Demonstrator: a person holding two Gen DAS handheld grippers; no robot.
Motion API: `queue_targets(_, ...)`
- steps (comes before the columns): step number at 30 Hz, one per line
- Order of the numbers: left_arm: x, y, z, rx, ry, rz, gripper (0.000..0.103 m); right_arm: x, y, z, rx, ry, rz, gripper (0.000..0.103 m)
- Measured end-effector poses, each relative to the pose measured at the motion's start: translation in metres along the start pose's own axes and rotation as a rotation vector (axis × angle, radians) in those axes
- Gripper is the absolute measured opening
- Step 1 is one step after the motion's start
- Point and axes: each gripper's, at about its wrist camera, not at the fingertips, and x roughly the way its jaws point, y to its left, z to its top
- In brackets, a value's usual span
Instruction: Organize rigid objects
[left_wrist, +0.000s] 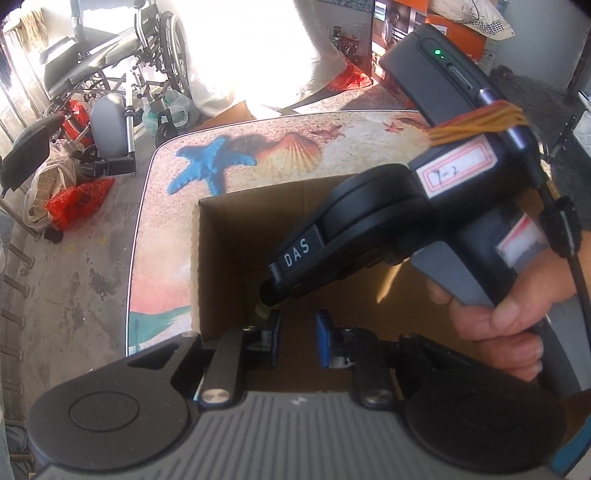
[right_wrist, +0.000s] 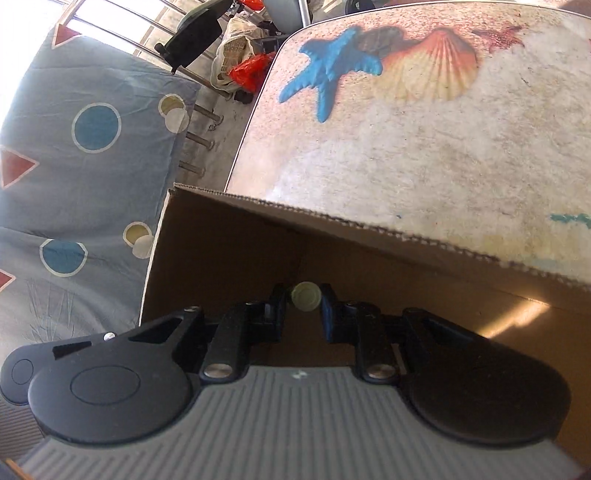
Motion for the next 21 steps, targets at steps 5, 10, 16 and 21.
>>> queue_targets(5, -0.024, 0.003, -0.004, -0.004, -0.051, -0.014, 0.027, 0.002, 0.002, 0.014, -0.001, -0.019, -0.004, 0.036)
queue_targets(10, -0.047, 0.006, -0.013, -0.006, -0.105, -0.027, 0.028, -0.013, 0.004, 0.01, 0.003, -0.056, -0.008, 0.052)
queue_targets(16, -0.082, 0.012, -0.031, -0.016, -0.191, -0.065, 0.029, -0.069, 0.013, -0.013, -0.03, -0.144, -0.024, 0.053)
queue_targets(21, -0.105, 0.022, -0.046, -0.024, -0.249, -0.082, 0.03, -0.124, 0.017, -0.049, -0.048, -0.128, -0.072, 0.053)
